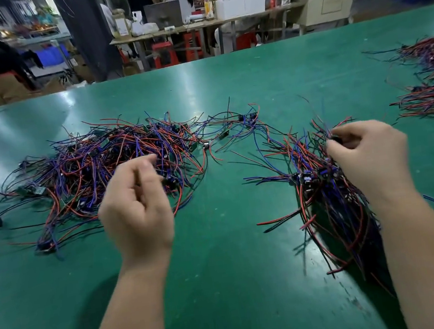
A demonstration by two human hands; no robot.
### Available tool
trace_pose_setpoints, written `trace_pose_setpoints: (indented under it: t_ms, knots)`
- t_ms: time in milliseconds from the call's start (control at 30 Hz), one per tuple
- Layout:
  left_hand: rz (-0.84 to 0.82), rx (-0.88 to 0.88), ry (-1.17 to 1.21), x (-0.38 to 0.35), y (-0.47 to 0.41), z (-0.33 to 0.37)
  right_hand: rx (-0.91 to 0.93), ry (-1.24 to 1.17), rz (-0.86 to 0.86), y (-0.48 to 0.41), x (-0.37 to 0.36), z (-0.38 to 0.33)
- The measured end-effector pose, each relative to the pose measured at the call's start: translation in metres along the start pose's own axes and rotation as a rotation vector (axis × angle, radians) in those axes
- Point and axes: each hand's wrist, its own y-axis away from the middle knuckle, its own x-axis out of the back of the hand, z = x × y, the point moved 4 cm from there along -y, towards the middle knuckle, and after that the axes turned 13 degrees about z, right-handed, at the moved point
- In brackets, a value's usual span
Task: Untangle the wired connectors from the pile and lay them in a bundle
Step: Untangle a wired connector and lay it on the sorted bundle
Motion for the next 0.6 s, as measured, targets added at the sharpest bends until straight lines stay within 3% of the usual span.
trace_pose_setpoints:
  t_ms: [133,233,300,400,600]
  knots:
    - [-0.07,0.194,-0.362,0.003,-0.007,-0.04,-0.163,0.093,0.031,-0.009,0.008,0.02]
    - [-0.268,0.285,-0.569,0.0,0.0,-0.061,-0.184,0.107,0.071,-0.013,0.014,0.026]
    - [-0.427,0.271,-0.668,-0.005,0.007,-0.068,-0.2,0.179,-0.028,-0.012,0.01,0.032]
    - [-0.594,0.328,-0.701,-0.01,0.016,-0.072,-0.218,0.276,-0.177,-0.006,0.002,0.037]
    - [-0.582,0.467,-0.6,-0.01,0.018,-0.068,-0.182,0.301,-0.116,-0.01,0.004,0.036]
